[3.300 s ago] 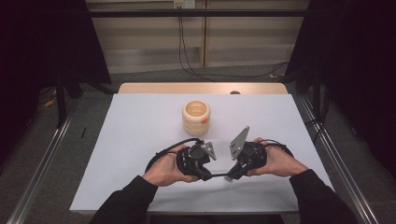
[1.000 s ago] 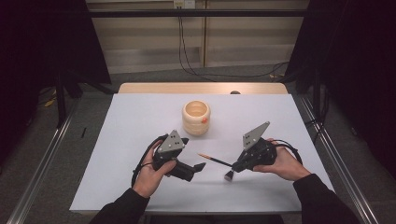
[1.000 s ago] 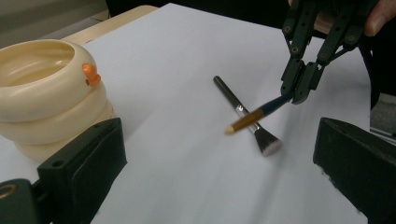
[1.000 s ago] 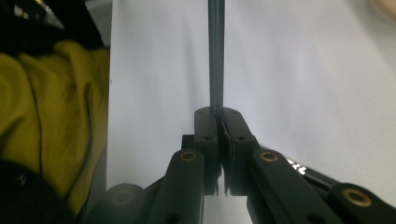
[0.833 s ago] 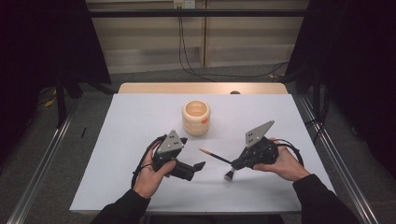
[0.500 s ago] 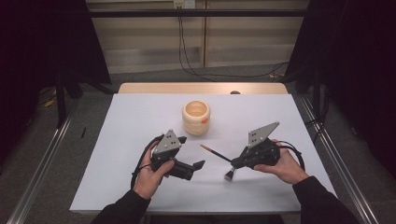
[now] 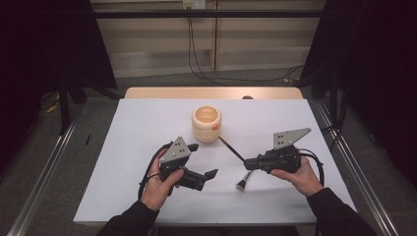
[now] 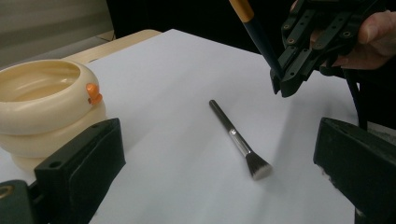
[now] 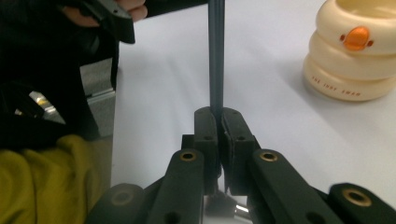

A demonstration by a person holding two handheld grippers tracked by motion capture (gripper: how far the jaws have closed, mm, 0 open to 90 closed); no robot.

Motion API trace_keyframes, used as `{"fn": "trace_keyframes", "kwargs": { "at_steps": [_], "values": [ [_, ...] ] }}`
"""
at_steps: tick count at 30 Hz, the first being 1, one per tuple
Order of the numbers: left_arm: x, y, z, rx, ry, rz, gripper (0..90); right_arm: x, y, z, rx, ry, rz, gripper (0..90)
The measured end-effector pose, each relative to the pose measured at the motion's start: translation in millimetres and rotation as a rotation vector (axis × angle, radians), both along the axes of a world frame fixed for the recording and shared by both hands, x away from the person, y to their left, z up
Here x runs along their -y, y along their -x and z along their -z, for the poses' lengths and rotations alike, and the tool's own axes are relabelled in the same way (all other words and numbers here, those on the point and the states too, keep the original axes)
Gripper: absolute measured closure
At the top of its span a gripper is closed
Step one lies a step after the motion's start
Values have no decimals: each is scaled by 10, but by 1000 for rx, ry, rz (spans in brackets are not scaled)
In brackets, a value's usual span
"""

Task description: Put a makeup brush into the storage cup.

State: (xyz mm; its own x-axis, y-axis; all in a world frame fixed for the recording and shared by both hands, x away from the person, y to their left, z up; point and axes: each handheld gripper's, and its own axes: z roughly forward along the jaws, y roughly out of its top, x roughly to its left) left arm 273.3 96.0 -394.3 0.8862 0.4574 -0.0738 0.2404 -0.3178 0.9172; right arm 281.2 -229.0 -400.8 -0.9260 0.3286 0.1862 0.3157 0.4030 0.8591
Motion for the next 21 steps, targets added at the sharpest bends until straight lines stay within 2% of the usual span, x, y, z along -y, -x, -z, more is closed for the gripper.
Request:
{"fn": "trace_keyframes", "kwargs": {
  "at_steps": [2,4,11,13,14,18,19,20,21],
  "values": [
    [10,10,3,-4,12,13,19,-12,3,-1,10,-8,6,861],
    [19,15,8,-6,29,34,14,-22,5,1,13,-43,11,860],
    [42,28,11,4,45,18,18,-33,18,-13,31,-109,21,860],
    [44,25,10,7,65,9,21,-35,23,-15,40,-117,34,860],
    [47,30,0,9,62,-12,21,-36,21,-10,37,-125,30,861],
    [62,28,-22,14,90,-5,22,-54,26,1,36,-132,32,860],
    [66,26,-31,17,87,1,24,-61,27,3,36,-132,31,861],
    [76,37,-41,20,79,-15,24,-67,30,4,37,-132,32,861],
    [80,26,-45,21,88,1,24,-74,30,6,38,-136,26,861]
  ]
}}
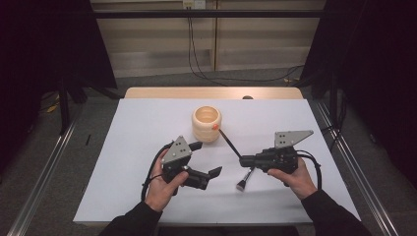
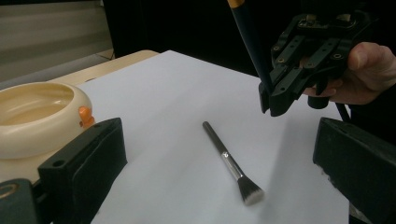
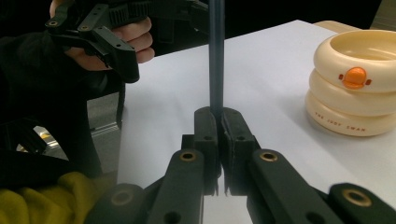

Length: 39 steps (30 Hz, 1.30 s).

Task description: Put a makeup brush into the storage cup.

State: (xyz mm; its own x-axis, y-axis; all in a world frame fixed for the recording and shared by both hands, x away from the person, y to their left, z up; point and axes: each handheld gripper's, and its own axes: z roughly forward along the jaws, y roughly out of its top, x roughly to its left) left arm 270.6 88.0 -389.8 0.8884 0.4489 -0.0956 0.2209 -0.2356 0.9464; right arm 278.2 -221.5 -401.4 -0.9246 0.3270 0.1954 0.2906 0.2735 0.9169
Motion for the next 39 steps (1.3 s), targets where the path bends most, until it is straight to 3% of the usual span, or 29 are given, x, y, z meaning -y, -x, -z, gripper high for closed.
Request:
{"fn": "trace_keyframes", "kwargs": {
  "at_steps": [3,6,8,10,18,19,23,24,25,27,28,30,32,39],
  "values": [
    [31,2,-38,-1,-2,0,33,-15,4,-1,3,-3,-3,861],
    [62,-8,-82,3,37,31,35,-28,12,4,6,-1,-1,861],
    [83,3,-123,26,17,13,43,-33,12,1,6,-6,0,861],
    [106,6,-141,33,39,34,45,-29,13,-3,4,-8,1,860],
    [182,-4,-224,87,39,-18,70,-54,20,1,9,3,6,860],
    [186,-20,-230,85,42,2,69,-54,20,2,9,2,6,860],
    [229,-38,-270,89,56,-6,109,-56,16,11,8,1,7,860],
    [249,-27,-285,92,55,-31,111,-59,18,11,9,2,8,860],
    [249,-38,-292,97,54,-18,123,-60,19,13,7,2,7,860],
    [264,-43,-310,88,66,-14,144,-60,18,16,10,-1,11,860],
    [278,-35,-316,93,60,-35,151,-58,15,18,9,-3,12,860],
    [286,-49,-317,88,64,-7,176,-55,20,15,16,1,20,860],
    [309,-51,-315,81,78,-11,203,-55,21,14,16,-1,16,860],
    [300,-102,-326,38,66,-23,307,-39,9,28,14,-5,42,860]
  ]
}}
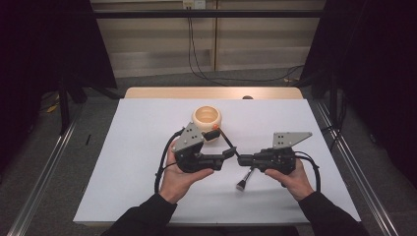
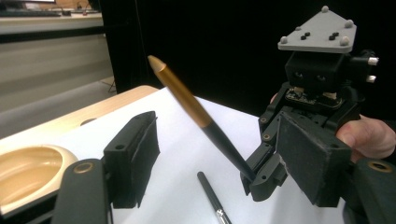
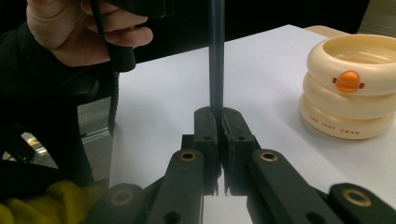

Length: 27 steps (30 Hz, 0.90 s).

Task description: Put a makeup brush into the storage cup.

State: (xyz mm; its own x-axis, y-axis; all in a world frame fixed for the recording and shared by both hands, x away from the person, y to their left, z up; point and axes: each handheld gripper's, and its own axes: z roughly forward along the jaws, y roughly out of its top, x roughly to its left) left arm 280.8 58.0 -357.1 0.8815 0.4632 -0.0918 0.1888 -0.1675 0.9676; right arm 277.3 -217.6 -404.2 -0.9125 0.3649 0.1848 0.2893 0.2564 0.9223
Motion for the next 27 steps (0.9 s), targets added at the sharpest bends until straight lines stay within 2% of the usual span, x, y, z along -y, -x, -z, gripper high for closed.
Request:
{"fn": "trace_keyframes", "kwargs": {
  "at_steps": [1,7,8,10,11,13,16,17,18,19,20,21,23,27],
  "values": [
    [7,-10,7,-10,22,11,326,4,-1,4,1,-3,3,860],
    [-10,-51,4,-55,37,16,456,7,-2,5,-1,-9,4,860],
    [-18,-58,4,-64,50,29,472,7,-2,7,0,-8,5,860],
    [-38,-70,-7,-71,87,16,513,4,-1,10,2,-2,8,860],
    [-45,-89,-19,-81,97,39,533,2,-2,15,0,-4,6,860],
    [-43,-102,-30,-84,115,47,572,-3,-1,21,-3,-1,8,860],
    [-34,-119,-31,-89,112,64,628,-12,-3,26,-1,-2,5,860],
    [-31,-117,-27,-92,122,54,647,-11,-3,28,-2,-2,8,860],
    [-27,-121,-19,-98,133,70,649,-11,-4,32,-1,0,6,860],
    [-22,-128,-16,-98,123,88,643,-15,-4,39,-2,1,8,859],
    [-12,-115,-16,-87,110,72,645,-21,-3,47,-7,2,6,859],
    [-3,-107,-15,-87,115,70,670,-27,-4,60,-6,5,3,859],
    [5,-112,-14,-93,113,90,677,-39,-1,71,-9,7,6,859],
    [-8,-124,-12,-103,118,84,776,-59,4,74,-5,15,-7,859]
  ]
}}
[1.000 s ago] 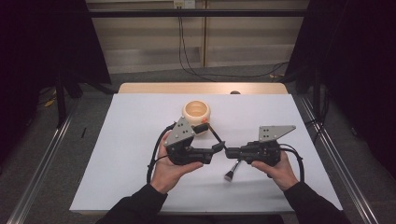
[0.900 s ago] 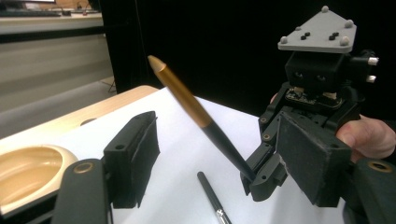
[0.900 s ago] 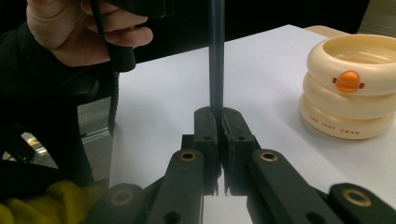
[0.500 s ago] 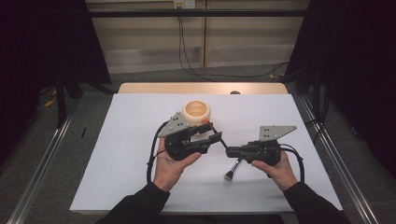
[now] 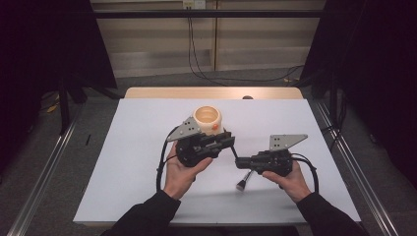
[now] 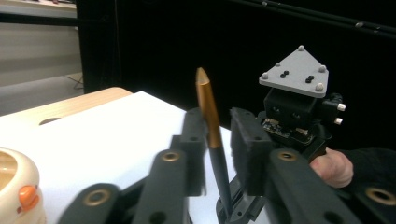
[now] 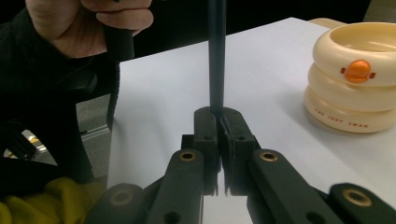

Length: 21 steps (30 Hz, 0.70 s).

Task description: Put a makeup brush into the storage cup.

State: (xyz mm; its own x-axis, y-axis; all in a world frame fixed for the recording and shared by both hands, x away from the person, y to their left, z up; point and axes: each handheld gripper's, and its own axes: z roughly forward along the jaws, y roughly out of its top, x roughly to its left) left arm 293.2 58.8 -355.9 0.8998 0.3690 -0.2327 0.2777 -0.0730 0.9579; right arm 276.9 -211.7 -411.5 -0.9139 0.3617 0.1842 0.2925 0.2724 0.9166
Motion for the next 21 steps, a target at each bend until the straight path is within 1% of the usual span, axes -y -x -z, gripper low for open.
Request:
{"fn": "trace_keyframes", "kwargs": {
  "at_steps": [1,3,4,5,6,7,8,10,13,15,16,17,18,20,21],
  "values": [
    [-7,-2,0,-4,5,6,800,4,0,-8,1,-5,-3,859],
    [-11,1,-4,-3,-2,5,800,20,6,-28,9,1,-1,859],
    [-9,1,-3,-8,1,9,803,22,7,-27,10,2,-1,859],
    [-8,-8,4,-24,16,28,812,21,6,-23,11,3,-3,858],
    [-8,-13,8,-27,17,36,822,10,8,-16,9,4,-2,857],
    [-3,-8,8,-24,16,31,823,-3,11,-14,9,9,-6,858],
    [-2,-2,4,-17,7,33,824,-11,11,-11,10,12,-5,858],
    [4,18,-1,-9,5,21,825,-13,9,1,7,9,-7,856],
    [11,28,-5,-9,1,23,827,-14,10,0,13,10,-13,852],
    [17,30,-6,-11,6,34,835,-12,16,3,17,6,2,844],
    [19,33,-6,-8,2,35,838,-17,10,7,18,3,-8,840],
    [23,35,-5,-10,1,31,840,-17,14,6,22,7,1,826],
    [25,32,-3,-11,5,36,841,-19,13,9,20,0,-3,823],
    [16,26,-4,-8,-3,38,841,-27,19,12,19,-2,-7,802],
    [12,23,-3,-18,5,35,842,-29,19,13,19,-3,-5,789]
  ]
}}
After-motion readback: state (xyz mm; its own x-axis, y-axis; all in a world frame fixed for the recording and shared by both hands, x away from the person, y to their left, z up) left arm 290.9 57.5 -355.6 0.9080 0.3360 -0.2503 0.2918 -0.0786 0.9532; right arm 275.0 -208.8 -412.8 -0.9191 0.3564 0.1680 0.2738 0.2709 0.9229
